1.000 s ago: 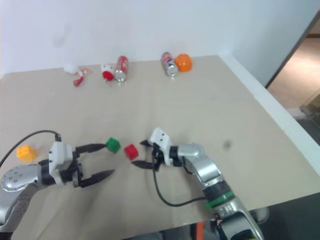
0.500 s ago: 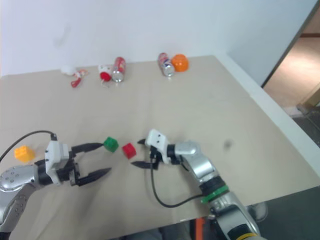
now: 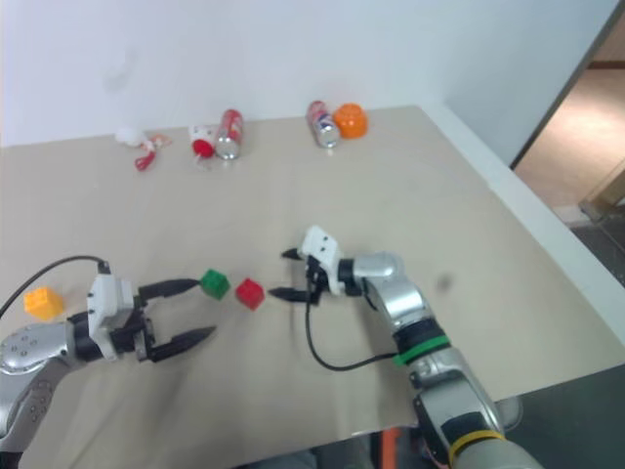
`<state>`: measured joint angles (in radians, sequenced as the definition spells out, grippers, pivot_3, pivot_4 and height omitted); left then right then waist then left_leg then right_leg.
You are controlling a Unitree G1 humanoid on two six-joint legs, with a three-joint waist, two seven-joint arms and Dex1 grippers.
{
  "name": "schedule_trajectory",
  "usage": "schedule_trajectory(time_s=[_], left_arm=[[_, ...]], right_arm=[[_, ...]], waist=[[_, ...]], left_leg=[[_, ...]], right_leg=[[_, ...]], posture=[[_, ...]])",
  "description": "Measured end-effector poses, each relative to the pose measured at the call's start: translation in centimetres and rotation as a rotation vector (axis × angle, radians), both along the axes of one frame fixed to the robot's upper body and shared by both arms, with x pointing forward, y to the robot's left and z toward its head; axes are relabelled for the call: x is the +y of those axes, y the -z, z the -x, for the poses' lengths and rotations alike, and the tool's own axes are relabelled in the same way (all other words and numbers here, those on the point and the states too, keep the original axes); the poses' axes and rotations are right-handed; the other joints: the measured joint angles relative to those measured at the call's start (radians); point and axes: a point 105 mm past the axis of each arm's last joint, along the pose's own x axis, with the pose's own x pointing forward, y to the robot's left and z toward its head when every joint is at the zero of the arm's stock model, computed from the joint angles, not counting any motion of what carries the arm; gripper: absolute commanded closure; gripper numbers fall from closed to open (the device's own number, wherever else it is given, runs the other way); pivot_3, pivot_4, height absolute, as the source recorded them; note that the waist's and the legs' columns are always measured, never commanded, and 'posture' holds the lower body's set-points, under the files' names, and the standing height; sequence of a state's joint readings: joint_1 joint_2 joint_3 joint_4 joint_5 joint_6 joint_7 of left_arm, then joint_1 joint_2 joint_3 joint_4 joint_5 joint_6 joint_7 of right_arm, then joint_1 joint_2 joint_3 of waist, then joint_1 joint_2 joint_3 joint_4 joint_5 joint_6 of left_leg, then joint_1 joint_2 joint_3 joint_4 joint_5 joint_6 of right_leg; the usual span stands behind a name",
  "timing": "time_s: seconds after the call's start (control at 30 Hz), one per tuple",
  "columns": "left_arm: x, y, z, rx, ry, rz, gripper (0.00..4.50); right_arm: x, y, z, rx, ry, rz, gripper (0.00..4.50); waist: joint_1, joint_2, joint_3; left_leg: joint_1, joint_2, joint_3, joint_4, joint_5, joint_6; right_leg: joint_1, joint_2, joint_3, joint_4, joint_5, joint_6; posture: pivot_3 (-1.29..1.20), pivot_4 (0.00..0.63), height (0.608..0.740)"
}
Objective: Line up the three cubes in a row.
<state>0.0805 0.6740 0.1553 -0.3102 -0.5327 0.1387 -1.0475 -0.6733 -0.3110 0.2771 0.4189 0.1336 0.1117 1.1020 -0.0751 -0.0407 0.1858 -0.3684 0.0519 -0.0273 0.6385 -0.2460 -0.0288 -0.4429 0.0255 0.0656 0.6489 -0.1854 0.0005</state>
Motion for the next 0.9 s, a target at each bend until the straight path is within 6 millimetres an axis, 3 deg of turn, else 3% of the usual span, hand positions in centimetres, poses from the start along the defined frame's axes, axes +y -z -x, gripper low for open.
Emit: schedule_trajectory(time_s=[0.33,0.47,0.9], left_arm=[[0.0,-0.2,0.0,-0.001,0.001,0.016,0.0],[0.1,-0.1,0.0,0.0,-0.006,0.018,0.0],[0.2,0.1,0.0,0.009,-0.017,0.019,0.0]], right_arm=[[0.4,1.0,1.3,0.049,-0.039,-0.001,0.03],[1.7,1.3,2.2,0.055,-0.068,-0.016,0.03],[3.0,1.1,2.1,0.062,-0.032,-0.046,0.03]], waist=[[0.0,0.0,0.0],[0.0,0.0,0.0],[0.0,0.0,0.0]], left_leg=[[0.0,0.0,0.0,0.0,0.0,0.0],[0.001,0.001,0.0,0.0,0.0,0.0],[0.0,0.001,0.0,0.0,0.0,0.0]], right_leg=[[0.0,0.0,0.0,0.0,0.0,0.0],[0.0,0.001,0.0,0.0,0.0,0.0],[0.0,0.002,0.0,0.0,-0.002,-0.004]], posture=[[0.0,0.15,0.74],[0.0,0.15,0.74],[0.0,0.15,0.74]])
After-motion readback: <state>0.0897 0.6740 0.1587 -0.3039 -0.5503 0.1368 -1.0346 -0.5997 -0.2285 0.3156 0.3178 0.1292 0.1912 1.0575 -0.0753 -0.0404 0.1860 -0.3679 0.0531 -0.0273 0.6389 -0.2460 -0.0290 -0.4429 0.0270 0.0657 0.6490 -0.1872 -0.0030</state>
